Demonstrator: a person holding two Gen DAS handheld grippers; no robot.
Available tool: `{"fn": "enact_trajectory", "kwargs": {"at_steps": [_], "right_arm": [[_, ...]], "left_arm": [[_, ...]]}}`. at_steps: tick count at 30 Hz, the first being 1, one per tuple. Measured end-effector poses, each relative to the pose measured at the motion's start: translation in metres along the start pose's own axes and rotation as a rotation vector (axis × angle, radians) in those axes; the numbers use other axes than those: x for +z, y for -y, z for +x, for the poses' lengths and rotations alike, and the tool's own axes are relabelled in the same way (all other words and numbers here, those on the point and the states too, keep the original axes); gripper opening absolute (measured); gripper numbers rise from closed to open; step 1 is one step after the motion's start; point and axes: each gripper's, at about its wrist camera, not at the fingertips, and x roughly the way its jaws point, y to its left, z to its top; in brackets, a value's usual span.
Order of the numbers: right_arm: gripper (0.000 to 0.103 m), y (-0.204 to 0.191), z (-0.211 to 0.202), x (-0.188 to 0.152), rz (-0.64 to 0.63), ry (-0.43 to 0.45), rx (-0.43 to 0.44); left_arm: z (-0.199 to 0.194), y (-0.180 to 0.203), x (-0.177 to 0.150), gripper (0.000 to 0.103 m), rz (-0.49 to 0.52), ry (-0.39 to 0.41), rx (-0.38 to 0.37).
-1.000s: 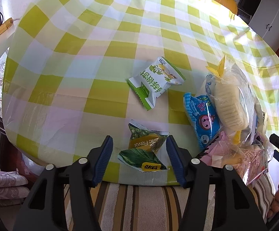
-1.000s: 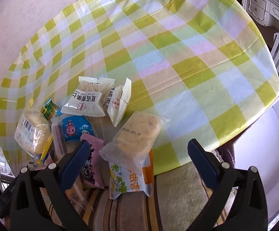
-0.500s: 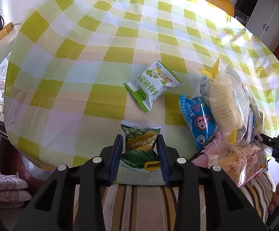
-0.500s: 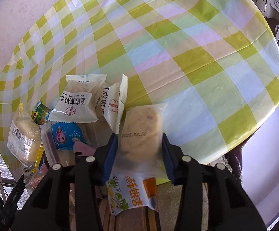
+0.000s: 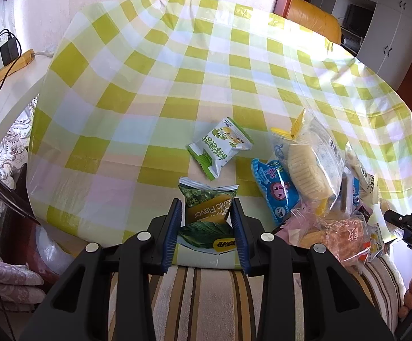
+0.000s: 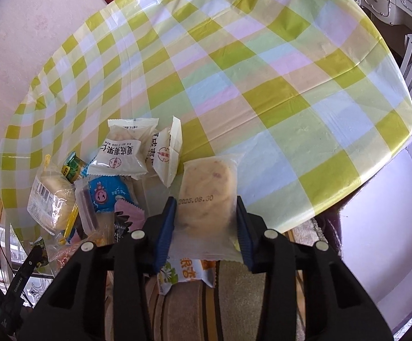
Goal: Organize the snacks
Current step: 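Carry both snacks over the purple-rimmed box and open both grippers to drop them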
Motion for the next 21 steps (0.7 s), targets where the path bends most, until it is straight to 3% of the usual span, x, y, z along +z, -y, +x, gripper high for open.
{"fn": "enact_trajectory", "kwargs": {"at_steps": [11,15,21], "right_arm": [[0.040,0.053,-0.041,-0.007,0.061,0.044,0.003],[0.040,0.081,-0.051,-0.011,0.104,0.045,-0.004],[0.040,0.126,-0.061,-0.020,0.175,0.055,-0.041]], "left_arm": [[-0.038,0.066,-0.009,0.034,0.132,0.057,-0.095],[-0.046,0.112,-0.017,0.034,0.226,0.053,-0.192],[-0.042,0.197,-0.036,0.034,0.375,-0.032,-0.386]]}}
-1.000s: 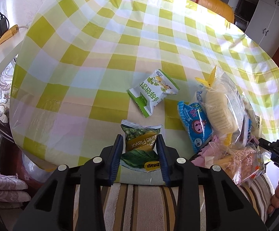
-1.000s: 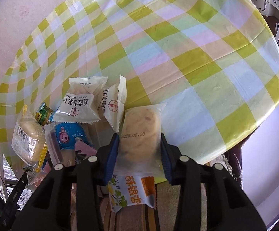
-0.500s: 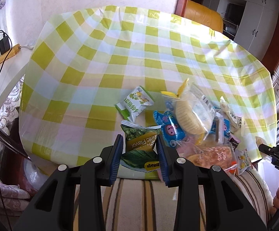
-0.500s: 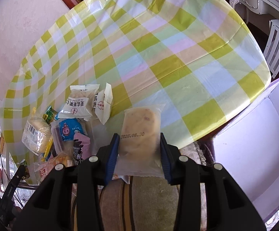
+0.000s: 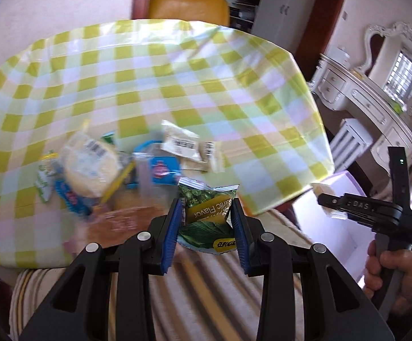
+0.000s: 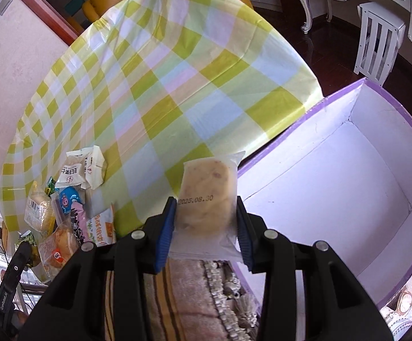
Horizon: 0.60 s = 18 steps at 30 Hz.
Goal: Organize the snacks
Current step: 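Carry both snacks over the purple-rimmed box and open both grippers to drop them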
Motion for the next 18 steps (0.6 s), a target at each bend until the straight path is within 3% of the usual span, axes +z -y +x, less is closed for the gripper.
{"fn": "enact_trajectory", "kwargs": {"at_steps": [9,18], "right_arm": [[0.040,0.077,-0.001,-0.001,0.150,-0.010,-0.049],[0.041,0.149,0.004,-0.008,0.281,-0.019,-0.158]], "left_arm": [[0.062,0.124,0.008,0.035,0.214,-0.169,-0.212],[0.106,0.200,-0.004,0.034,0.333,-0.295,-0.303]]}}
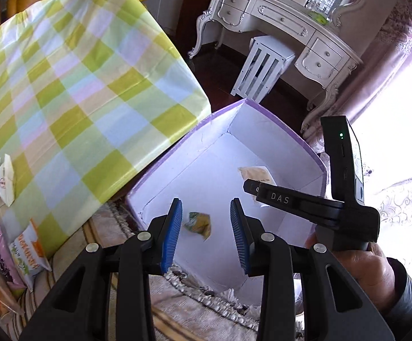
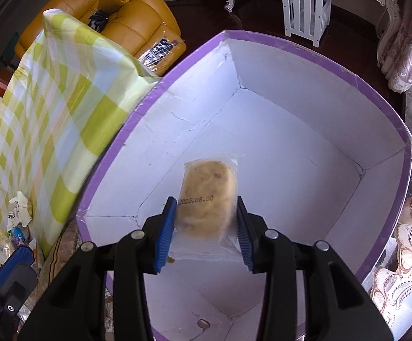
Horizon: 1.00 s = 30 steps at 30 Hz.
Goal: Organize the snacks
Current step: 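Carry both snacks over the purple-rimmed box and open both grippers to drop them, then move both grippers back over the snack pile on the table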
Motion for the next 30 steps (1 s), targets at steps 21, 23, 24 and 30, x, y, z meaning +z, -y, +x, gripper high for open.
{"fn": "enact_trajectory", "kwargs": {"at_steps": [21,23,24,30], "right_arm": [[0.075,0.007,-0.011,0.007,0.018,0.037,0.004],[0.075,-0.003,-0.018,0.007,-0.004,0.056,0.015],[0.075,-0.009,-0.022,0.007,-0.016,0.068,0.020],[0.077,-0.045,-0.040,0.003,-0.103,0.117,0.057]], "left_arm": [[-0.003,0.004,-0.001,0.081,0.004,0.041,0.015],[-0.012,0.001,-0.004,0.081,0.010,0.067,0.041],[-0.016,-0.002,-0.006,0.081,0.007,0.081,0.050],[-0.048,-0.029,-0.020,0.081,-0.049,0.159,0.096]]}}
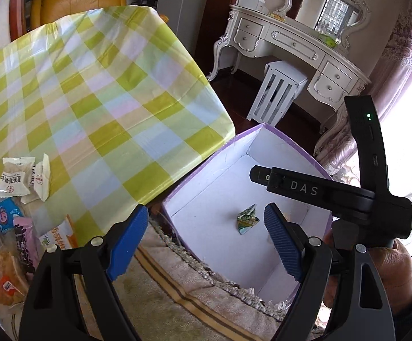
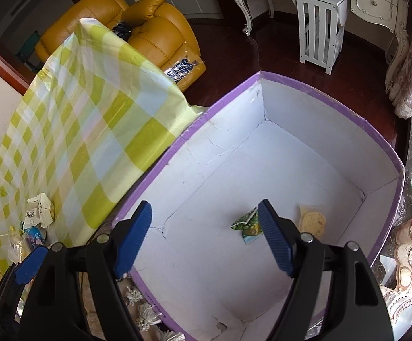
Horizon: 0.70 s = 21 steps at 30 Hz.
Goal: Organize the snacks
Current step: 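Move both grippers back over the snack pile on the table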
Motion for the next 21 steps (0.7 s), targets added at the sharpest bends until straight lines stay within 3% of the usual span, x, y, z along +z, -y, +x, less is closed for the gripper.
{"fn": "enact_trajectory", "kwargs": {"at_steps": [8,21], "right_arm": [[0.079,-0.060,-0.009,-0.010,-0.130,-0.020,0.105],[0.080,-0.152,0.002,-0.049,-0.324,-0.117,0.187]], "left_arm": [[-0.046,-0.066,-0.019,0.081,-0.161,0.085,0.073],[-0.111,-0.177,-0.064,0.078,-0.476,0.224,0.183]]}}
